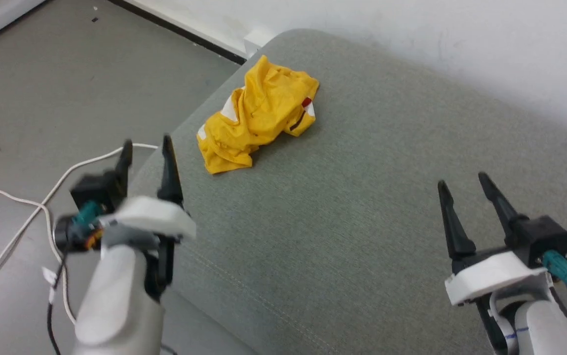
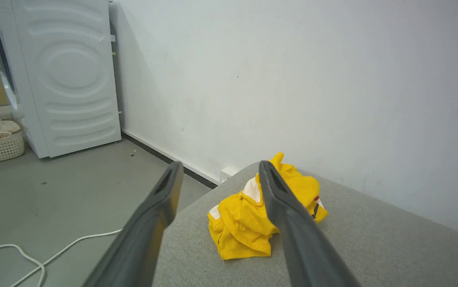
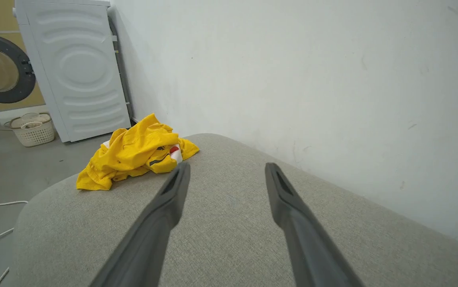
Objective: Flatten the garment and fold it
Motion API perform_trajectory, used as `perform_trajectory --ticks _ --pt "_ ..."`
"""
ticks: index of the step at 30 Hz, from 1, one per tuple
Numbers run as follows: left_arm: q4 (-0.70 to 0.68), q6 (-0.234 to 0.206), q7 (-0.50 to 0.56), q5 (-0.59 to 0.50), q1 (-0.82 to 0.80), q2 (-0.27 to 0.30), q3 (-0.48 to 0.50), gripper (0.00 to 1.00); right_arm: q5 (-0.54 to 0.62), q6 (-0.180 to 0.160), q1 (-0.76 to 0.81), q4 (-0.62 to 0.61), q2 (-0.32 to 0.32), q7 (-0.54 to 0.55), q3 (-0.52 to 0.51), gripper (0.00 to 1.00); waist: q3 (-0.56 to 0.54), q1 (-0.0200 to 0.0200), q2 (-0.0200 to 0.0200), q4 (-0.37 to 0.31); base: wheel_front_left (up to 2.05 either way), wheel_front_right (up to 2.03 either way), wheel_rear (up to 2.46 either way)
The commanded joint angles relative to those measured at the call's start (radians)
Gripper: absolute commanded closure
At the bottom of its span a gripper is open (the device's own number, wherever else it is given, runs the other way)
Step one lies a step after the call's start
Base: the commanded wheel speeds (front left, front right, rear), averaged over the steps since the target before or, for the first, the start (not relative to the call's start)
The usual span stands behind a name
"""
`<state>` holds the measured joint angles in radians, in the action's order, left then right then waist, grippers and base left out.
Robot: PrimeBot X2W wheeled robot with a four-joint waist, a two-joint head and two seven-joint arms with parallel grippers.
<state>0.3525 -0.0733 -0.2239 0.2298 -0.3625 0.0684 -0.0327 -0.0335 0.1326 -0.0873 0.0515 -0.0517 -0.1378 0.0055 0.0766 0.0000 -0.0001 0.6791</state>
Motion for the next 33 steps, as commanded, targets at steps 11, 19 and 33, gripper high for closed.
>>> perform_trajectory --ticks 11,19,33 --pt "0.221 0.078 0.17 0.129 -0.411 0.103 0.08 0.0 0.078 -0.002 -0.119 -0.116 0.0 0.056 0.009 0.0 0.392 0.0 0.0001 -0.295 0.0 0.0 0.0" --pt "0.354 0.101 0.438 0.207 -0.571 0.229 0.131 0.0 0.073 -0.002 -0.176 -0.139 -0.004 0.044 0.016 0.0 0.542 0.0 0.0001 -0.443 0.0 0.0 0.0" --pt "0.348 -0.002 0.942 0.266 -0.428 0.354 0.16 0.56 0.032 -0.002 -0.201 -0.069 0.0 -0.021 0.028 0.0 0.524 0.0 0.0001 -0.554 0.0 0.0 0.0"
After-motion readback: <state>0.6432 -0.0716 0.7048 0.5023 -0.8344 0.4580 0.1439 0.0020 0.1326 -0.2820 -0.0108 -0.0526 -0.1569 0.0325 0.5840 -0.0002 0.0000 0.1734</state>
